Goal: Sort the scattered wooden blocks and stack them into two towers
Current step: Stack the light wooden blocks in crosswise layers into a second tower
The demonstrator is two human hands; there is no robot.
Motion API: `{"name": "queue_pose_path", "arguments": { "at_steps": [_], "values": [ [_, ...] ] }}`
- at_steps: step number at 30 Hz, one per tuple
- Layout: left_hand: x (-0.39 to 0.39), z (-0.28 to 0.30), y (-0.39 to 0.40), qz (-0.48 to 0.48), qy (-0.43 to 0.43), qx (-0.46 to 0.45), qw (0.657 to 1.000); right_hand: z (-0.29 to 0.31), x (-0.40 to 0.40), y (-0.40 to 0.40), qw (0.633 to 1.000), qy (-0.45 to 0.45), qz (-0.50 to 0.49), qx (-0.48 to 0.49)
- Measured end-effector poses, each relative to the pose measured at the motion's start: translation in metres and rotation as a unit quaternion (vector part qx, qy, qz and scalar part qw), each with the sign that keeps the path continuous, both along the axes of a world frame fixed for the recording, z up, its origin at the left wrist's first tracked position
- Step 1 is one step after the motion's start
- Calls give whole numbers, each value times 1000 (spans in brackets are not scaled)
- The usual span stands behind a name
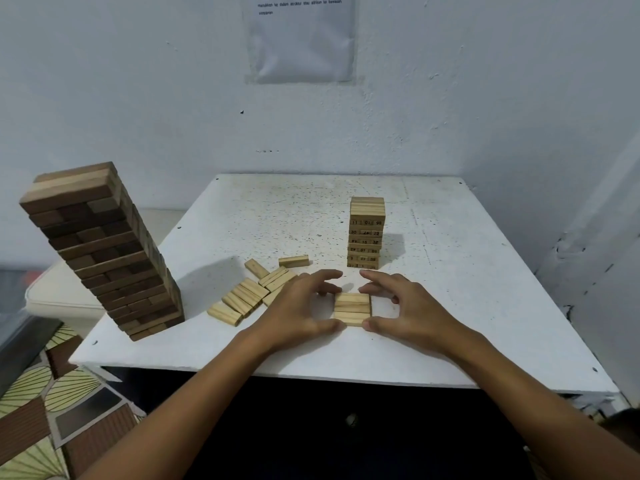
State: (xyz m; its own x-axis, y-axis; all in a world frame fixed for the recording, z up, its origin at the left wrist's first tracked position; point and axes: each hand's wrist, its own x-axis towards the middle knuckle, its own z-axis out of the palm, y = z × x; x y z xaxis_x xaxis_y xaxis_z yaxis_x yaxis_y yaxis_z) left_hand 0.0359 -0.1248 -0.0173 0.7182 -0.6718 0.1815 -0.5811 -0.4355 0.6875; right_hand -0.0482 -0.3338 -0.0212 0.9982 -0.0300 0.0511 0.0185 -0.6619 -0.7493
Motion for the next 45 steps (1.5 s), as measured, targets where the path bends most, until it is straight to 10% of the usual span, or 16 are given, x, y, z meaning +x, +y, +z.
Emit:
{"name": "queue_pose_path", "arguments": {
  "at_steps": [45],
  "values": [
    [-1, 1, -11, -26, 17, 6, 1000, 5, -9, -6, 999, -24, 5, -26]
  ]
}}
